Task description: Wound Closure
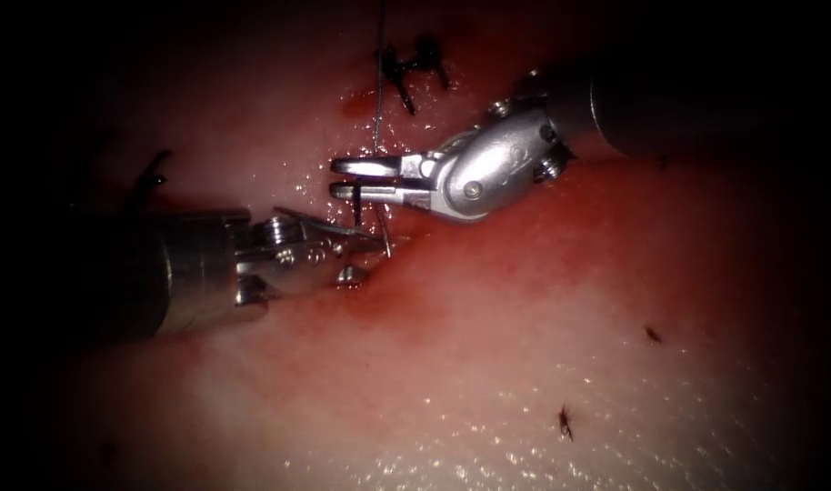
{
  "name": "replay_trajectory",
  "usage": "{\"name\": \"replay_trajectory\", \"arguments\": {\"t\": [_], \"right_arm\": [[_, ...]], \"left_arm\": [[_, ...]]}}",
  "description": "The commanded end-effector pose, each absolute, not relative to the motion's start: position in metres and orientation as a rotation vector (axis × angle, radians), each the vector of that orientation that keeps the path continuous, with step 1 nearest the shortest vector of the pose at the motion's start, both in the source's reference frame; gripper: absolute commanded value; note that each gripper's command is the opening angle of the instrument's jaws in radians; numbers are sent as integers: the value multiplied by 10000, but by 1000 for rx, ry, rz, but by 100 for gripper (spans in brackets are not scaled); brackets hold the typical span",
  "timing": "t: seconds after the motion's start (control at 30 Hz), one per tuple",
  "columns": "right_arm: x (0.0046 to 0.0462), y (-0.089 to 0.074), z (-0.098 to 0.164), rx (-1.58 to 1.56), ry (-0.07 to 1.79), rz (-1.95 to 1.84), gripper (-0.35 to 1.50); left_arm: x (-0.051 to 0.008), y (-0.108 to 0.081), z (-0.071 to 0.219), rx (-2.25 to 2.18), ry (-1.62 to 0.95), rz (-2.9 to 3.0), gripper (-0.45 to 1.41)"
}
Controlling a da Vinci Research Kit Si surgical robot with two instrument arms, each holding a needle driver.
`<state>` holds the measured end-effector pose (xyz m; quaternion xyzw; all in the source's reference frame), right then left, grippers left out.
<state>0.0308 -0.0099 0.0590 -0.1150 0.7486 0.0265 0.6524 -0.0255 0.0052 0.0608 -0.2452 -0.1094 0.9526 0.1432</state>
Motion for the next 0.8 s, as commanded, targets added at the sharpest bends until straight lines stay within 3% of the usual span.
{"name": "replay_trajectory", "arguments": {"t": [0.03, 0.33, 0.8], "right_arm": [[311, -103, 598, -260, 1698, 63, -35], [309, -100, 597, -261, 1688, 86, -35], [310, -92, 602, -202, 1645, 154, -35]], "left_arm": [[-261, 50, 610, -711, -297, 2736, 61], [-269, 38, 574, -718, -203, 2659, 39], [-289, 0, 554, -741, -168, 2638, 27]]}}
